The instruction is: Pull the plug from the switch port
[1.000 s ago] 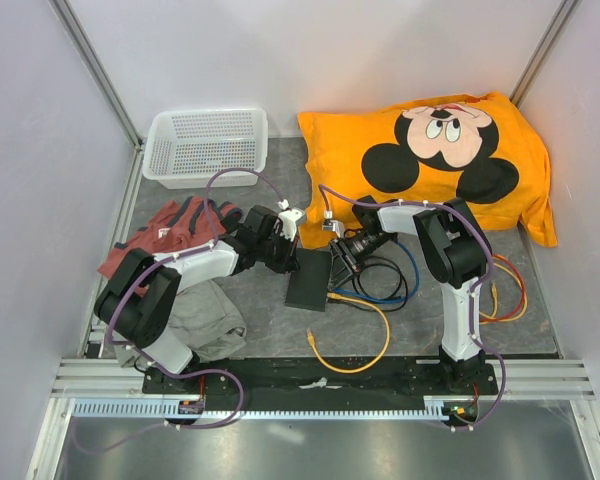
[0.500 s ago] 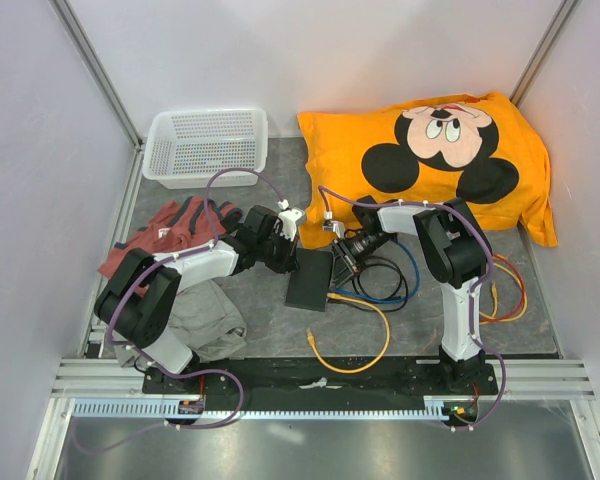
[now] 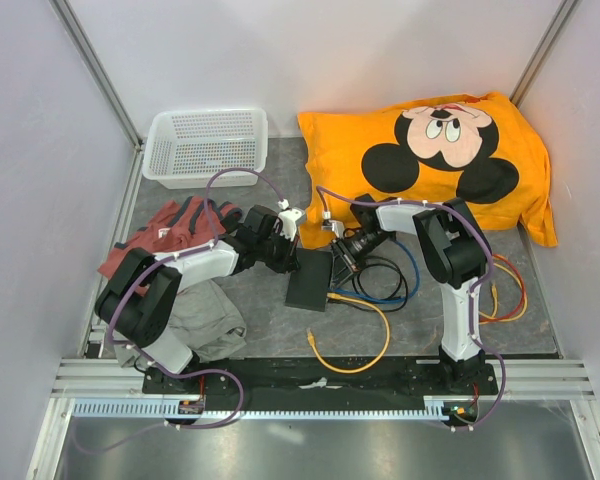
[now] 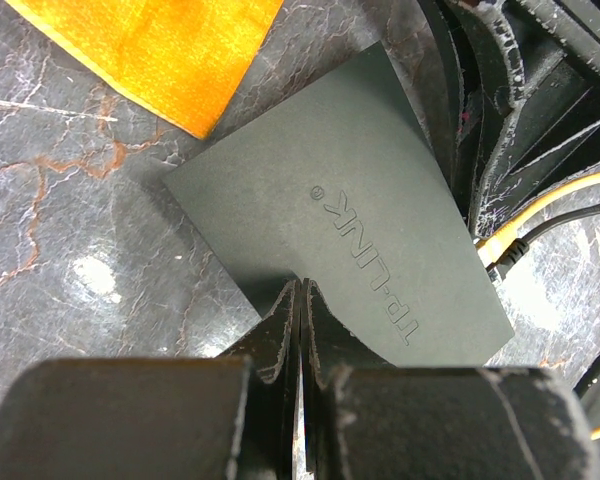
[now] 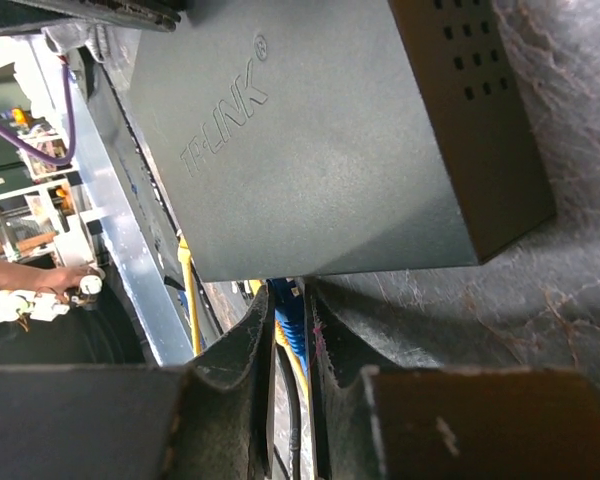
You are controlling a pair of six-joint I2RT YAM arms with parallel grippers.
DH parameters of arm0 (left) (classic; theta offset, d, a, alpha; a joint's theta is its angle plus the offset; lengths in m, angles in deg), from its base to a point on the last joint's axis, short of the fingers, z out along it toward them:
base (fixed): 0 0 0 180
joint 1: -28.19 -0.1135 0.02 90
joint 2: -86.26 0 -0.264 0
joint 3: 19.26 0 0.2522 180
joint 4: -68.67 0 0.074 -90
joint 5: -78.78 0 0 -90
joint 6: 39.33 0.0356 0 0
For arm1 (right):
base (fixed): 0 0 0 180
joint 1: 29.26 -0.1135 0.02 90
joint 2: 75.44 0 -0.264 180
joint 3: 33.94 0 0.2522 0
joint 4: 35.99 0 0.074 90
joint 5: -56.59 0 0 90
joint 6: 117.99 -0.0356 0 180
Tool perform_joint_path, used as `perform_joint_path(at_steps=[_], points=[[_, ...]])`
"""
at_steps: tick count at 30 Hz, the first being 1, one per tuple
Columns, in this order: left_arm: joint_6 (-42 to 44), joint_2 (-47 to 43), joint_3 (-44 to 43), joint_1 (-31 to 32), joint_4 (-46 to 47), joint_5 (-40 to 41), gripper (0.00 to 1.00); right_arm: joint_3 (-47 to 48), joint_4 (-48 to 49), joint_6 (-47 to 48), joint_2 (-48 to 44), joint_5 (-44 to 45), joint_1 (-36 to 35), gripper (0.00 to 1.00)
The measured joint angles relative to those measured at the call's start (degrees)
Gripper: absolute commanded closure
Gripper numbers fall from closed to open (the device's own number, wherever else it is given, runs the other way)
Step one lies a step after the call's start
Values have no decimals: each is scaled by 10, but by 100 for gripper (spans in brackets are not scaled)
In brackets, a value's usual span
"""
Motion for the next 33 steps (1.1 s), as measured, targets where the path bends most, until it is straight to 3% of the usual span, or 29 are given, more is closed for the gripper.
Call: perform_joint_path(at_steps=[14,33], points=[[-6,24,-23,0,-2,-17,98,55,-63,40,-1,101,1,100],[-6,8,-2,0,7,-17,98,71,-73,46,-10,147,0,100]])
